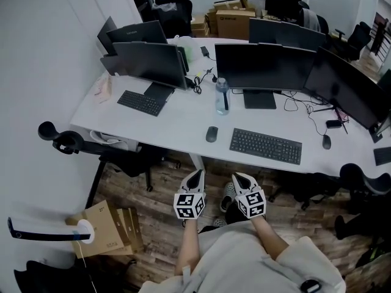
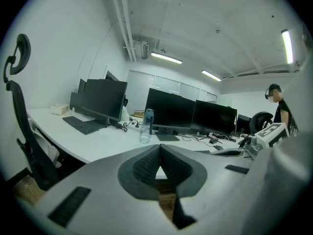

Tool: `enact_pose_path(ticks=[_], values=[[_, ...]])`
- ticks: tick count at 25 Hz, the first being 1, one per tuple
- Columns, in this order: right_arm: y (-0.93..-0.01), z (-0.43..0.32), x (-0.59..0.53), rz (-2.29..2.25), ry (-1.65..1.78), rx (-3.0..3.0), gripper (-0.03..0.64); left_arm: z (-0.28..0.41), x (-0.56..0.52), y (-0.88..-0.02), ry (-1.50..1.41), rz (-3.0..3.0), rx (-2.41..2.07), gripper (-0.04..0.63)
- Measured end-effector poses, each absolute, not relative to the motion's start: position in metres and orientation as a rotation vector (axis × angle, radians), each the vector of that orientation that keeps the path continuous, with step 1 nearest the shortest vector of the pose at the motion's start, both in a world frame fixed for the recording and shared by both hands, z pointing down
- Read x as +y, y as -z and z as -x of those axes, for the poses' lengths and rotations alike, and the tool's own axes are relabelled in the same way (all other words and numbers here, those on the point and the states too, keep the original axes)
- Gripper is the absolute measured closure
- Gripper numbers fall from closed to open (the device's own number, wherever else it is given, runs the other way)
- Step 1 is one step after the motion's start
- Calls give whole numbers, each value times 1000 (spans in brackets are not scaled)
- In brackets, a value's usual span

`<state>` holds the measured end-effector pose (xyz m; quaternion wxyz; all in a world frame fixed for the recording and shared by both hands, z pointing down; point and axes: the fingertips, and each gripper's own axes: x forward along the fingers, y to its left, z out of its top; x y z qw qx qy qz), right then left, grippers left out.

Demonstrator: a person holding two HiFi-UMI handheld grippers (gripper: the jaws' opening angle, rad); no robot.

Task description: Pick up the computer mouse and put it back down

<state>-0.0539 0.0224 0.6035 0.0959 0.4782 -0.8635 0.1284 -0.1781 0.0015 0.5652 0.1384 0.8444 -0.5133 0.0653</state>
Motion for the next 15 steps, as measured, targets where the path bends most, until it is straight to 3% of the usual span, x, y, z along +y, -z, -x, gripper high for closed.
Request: enact_pose_path(ticks=[15], values=[[-610,68,12,-1336,-301,-2529,615,175,-9,-571,-225,-2482,-1475,572]])
